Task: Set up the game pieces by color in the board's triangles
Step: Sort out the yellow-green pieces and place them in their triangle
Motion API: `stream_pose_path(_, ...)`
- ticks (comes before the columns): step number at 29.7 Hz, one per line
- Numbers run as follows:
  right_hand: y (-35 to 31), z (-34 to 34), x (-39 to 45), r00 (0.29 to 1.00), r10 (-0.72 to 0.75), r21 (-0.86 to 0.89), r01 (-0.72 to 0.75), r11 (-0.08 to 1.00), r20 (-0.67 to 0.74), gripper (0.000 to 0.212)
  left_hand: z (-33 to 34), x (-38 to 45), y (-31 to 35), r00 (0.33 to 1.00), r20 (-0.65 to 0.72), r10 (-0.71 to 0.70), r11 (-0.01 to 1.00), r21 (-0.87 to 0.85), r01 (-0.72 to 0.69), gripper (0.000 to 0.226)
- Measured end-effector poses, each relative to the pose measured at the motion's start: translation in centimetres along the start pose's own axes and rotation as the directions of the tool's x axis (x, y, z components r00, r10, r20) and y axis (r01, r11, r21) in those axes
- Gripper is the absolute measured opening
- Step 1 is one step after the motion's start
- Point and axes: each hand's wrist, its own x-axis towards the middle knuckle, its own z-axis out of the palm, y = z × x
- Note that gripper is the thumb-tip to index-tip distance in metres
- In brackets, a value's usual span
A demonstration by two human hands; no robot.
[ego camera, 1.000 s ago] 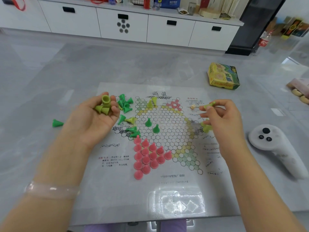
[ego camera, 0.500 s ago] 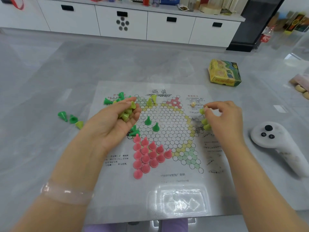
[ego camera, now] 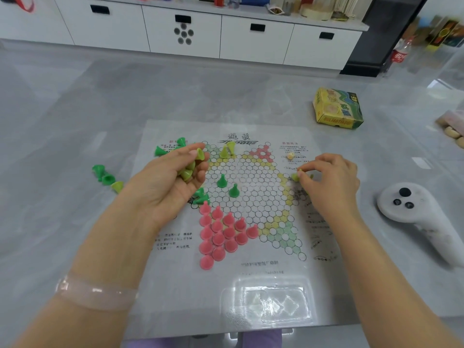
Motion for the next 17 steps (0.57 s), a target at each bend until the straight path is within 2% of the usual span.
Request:
stream_pose_path(8,0.1,0.0,-0.2,1.0,-0.013,-0.004,0.013,1.0,0.005,0.016,-0.1,-0.1,0.1,1.0,0.001,-0.001,1.0,0.014,0.001,0.018)
stream_pose_path(13,0.0,-0.2,-0.3,1.0,-0.019,0.013,0.019,1.0,0.012,0.021,0.3,-0.2,-0.2,1.0,-0.003,0.017,0.995,0.103,-0.017,0.012)
stream_pose_path(17,-1.6,-1.2,-0.9,0.988,-0.136,0.228,0.15,0.962,-0.075,0.02,1.1,-0.5,-1.0,0.999,0.046,0.027,0.969,0.244,-0.038,0.01)
